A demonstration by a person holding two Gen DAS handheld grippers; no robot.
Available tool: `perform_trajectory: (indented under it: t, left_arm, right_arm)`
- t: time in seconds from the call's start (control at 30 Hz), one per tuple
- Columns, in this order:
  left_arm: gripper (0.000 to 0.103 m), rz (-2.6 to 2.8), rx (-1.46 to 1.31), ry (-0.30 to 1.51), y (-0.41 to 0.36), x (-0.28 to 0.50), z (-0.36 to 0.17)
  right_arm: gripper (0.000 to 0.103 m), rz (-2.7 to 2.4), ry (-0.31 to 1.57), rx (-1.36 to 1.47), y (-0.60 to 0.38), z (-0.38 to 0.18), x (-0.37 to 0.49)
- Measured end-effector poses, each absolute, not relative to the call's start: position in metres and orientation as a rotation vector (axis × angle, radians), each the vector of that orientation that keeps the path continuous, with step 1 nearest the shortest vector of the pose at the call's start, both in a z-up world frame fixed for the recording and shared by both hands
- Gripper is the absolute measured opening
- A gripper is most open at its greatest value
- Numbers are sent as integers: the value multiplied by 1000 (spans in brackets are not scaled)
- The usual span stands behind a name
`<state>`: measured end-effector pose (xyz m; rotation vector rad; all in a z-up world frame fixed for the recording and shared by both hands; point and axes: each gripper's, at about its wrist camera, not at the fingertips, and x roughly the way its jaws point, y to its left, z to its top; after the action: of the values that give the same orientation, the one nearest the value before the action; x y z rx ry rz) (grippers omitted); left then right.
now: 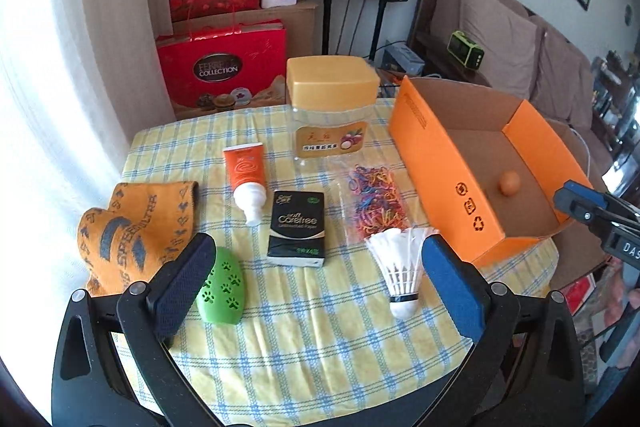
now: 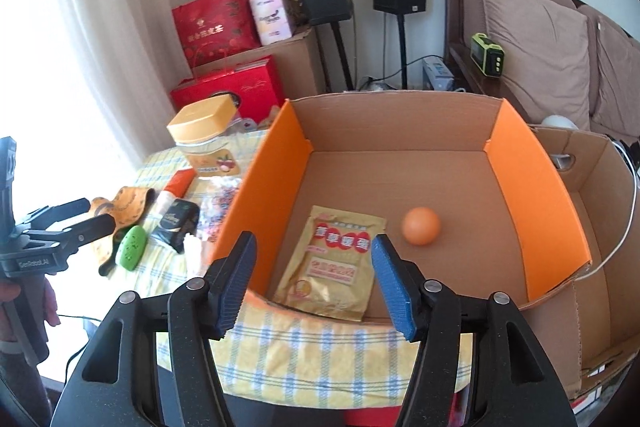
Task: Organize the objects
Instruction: 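Withdraw both grippers from the box back over the table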
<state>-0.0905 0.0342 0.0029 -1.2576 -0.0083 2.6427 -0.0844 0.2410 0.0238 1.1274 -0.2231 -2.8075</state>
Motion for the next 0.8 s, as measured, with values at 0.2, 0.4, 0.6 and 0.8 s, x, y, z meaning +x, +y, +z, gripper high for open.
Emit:
perform_trajectory:
  t: [0.2, 0.4, 0.6, 0.8]
  left_arm:
    - [103, 2716, -1285, 23, 5, -80, -9]
    - [103, 2743, -1326, -88, -30, -71, -21]
    - [103, 2728, -1348, -162, -46, -68, -39]
    - [103, 2726, -1361, -211, -60, -64, -54]
  right_arm:
    - [82, -2776, -203, 1101, 212, 29, -81]
    - [86, -2705, -176, 1080, 181, 34, -84]
    - [84, -2646, -159, 1082, 150, 32, -82]
    - [81, -2591, -163, 1102, 127, 17, -79]
